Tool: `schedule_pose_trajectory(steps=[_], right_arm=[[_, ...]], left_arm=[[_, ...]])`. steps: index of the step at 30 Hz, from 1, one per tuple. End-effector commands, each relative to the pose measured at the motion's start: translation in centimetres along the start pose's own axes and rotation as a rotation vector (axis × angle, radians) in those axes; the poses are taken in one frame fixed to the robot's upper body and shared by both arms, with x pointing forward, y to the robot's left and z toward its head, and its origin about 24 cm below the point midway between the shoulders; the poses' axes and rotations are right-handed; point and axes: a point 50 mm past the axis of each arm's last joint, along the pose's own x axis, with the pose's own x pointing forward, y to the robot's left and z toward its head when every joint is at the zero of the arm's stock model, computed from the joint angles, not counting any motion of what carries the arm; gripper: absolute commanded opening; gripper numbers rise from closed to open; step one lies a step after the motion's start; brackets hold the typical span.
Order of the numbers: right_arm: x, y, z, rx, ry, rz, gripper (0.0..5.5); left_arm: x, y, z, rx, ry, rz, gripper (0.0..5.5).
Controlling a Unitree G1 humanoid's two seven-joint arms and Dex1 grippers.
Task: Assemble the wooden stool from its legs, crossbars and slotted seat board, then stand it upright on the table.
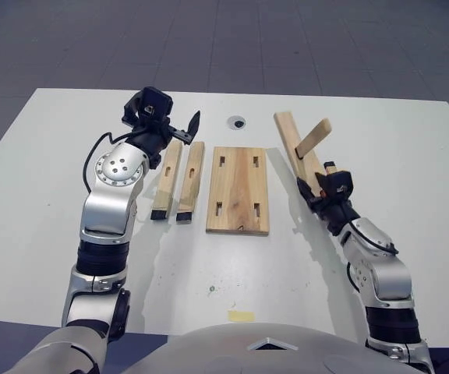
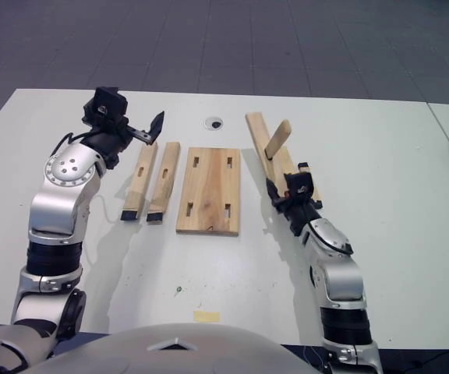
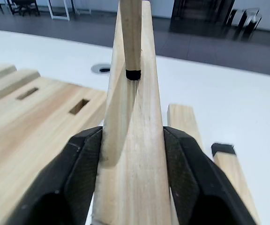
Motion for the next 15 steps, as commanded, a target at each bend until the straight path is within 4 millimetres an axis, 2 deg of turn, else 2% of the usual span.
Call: schedule_pose_trajectory(steps=[1,4,6,10,13,15], right_arm=[[0.3,0.6,1.4,-0.039,-0.140,0.050,2.03],[0.3,1.9,2.4,-0.089,-0.234,0.176,2.03],[0.2,2.5,3.0,-0.111,-0.294,0.230,2.03],[0.3,3.4,3.9,-0.116,-0.368,0.289,2.03],[0.5,4.2,4.5,-0.116,-0.403,0.339,2.03],[0.6,4.8,4.7,-0.095,-0.415,0.384,2.03]], left_arm=[[0.5,-0.9,1.8,-0.299,-0.041,-0.087,5.40],[0.2,-2.8,3.8,-0.679,-0.098,-0.305,5.40],[0.2,-3.3,4.4,-0.817,-0.101,-0.385,5.40],[0.4,-3.8,4.5,-1.004,-0.069,-0.479,5.40],[0.7,-3.9,3.8,-1.048,-0.006,-0.445,5.40],[0.9,-4.3,4.1,-1.084,-0.007,-0.462,5.40]])
